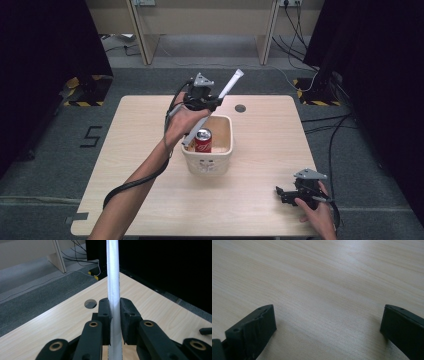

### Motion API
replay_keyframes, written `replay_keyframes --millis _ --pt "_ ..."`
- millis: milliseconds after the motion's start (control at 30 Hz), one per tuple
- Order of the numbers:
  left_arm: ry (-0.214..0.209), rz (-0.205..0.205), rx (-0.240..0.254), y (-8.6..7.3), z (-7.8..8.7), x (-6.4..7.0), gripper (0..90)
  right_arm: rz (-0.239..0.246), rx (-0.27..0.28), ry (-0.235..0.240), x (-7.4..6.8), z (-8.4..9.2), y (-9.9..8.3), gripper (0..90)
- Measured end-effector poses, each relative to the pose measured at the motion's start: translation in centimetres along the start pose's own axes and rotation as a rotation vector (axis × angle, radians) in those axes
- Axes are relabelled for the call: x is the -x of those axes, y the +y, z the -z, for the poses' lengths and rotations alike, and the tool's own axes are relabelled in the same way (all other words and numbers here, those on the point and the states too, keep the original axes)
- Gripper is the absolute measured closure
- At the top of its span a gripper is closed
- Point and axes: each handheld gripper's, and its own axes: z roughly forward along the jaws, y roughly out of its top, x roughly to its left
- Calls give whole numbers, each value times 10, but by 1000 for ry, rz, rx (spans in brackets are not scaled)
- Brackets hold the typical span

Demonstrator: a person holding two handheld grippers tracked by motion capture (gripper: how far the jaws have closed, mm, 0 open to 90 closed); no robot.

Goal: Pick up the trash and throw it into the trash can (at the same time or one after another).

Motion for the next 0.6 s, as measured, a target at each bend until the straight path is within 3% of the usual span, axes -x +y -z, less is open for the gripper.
replay_keyframes --millis 333,600 --pt "-17 -10 19 -11 -17 10 783 3 0 1 0 0 0 2" --pt "-29 -8 33 -28 -8 8 766 4 3 2 0 0 0 2"
